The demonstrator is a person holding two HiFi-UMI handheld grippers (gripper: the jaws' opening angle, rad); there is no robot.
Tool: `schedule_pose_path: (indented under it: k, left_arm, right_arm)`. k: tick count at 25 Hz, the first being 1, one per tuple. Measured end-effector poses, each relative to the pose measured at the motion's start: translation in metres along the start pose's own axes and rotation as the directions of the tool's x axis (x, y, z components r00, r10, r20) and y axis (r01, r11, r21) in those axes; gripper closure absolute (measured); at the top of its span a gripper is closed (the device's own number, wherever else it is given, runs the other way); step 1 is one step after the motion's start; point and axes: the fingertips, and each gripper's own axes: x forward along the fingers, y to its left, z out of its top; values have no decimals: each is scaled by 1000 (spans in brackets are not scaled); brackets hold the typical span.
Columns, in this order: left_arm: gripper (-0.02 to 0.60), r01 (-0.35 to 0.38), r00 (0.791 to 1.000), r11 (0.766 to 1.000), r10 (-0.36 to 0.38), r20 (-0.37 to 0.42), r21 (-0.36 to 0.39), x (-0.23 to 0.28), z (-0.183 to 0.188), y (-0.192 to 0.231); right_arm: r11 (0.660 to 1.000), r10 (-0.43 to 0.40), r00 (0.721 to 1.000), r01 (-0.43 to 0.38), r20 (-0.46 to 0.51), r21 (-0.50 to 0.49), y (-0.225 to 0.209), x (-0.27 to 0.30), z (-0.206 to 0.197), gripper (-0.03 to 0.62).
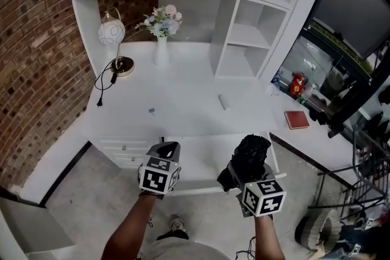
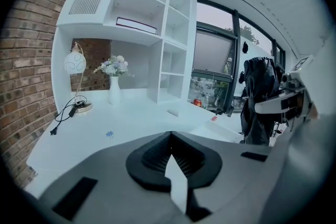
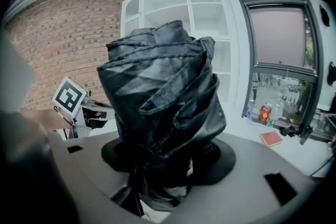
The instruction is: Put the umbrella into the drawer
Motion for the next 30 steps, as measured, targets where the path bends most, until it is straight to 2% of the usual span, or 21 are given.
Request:
schedule_pose_path:
  k: [12,19,24,30]
  left_arm:
    - [588,-7,1000,1000,7,5,-26,21,4,31]
    - [588,-49,999,999,50,14,-18,30,12,41]
    - [588,-134,991,990,134,11,-36,26,12,50]
    - [588,-267,964,961,267,1,-70,19,18,47]
  right_arm:
    - [999,28,1000,-28,-10,-31,6,46,14,344]
    - [996,72,997,-72,-4,-45,1,68,17,344]
    - [987,149,989,-149,0,-63,-4,87,20,344]
    - [952,290,957,-290,-11,-97,-13,105,26,344]
